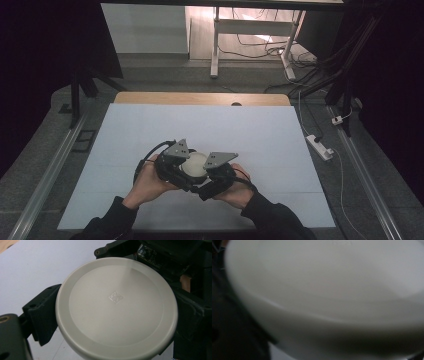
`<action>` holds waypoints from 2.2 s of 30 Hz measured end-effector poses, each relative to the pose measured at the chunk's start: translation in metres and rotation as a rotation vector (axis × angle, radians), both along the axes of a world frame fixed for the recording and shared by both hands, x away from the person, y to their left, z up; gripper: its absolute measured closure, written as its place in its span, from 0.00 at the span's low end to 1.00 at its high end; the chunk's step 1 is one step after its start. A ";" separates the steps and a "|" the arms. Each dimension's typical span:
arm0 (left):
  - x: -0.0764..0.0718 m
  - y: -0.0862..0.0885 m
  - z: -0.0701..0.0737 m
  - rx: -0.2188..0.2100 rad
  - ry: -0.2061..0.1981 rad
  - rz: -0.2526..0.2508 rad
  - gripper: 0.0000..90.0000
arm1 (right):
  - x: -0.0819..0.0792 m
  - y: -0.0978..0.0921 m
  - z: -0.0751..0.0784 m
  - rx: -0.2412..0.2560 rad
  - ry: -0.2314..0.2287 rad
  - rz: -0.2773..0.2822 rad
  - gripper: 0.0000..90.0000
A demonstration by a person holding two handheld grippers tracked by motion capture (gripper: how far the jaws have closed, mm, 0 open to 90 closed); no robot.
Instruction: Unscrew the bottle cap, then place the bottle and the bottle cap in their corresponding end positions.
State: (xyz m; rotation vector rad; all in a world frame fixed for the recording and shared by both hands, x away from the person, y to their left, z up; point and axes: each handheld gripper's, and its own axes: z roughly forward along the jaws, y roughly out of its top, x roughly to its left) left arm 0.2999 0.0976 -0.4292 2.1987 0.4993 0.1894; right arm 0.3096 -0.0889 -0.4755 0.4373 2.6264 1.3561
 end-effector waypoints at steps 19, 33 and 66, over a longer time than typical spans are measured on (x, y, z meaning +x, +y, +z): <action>-0.002 0.018 0.012 -0.017 -0.026 0.053 0.09 | 0.007 -0.008 0.001 0.014 -0.001 -0.038 0.07; -0.009 0.021 0.010 -0.026 -0.026 0.048 0.09 | 0.015 -0.016 0.004 0.018 -0.005 -0.076 0.07; -0.026 0.023 0.000 -0.042 -0.029 0.005 0.09 | 0.045 -0.030 0.009 0.030 -0.022 -0.171 0.07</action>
